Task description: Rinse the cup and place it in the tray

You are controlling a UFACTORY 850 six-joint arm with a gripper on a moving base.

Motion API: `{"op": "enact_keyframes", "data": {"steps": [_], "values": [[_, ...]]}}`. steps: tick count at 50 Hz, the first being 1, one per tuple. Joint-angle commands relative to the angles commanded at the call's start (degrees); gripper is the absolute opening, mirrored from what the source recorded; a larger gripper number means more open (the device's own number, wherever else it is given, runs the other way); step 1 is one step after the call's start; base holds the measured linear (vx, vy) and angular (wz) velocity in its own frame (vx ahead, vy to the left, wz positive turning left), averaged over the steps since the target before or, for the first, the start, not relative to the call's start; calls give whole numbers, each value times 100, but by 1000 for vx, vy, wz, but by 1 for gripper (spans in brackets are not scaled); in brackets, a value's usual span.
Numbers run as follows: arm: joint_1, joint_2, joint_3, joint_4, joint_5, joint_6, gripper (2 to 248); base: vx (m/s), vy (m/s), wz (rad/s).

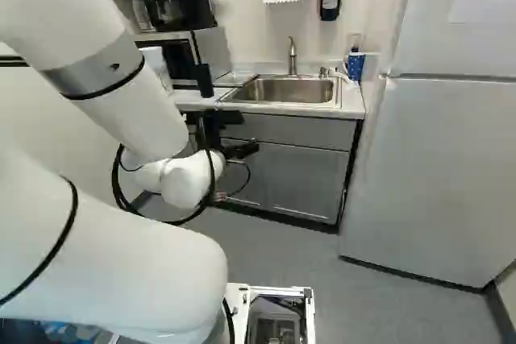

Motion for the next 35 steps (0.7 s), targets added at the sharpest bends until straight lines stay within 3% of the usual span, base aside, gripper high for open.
{"op": "enact_keyframes", "data": {"steps": [18,35], "values": [[-7,-24,-20,0,0,0,247,0,0,0],[-182,-288,-429,0,0,0,247,0,0,0]]}}
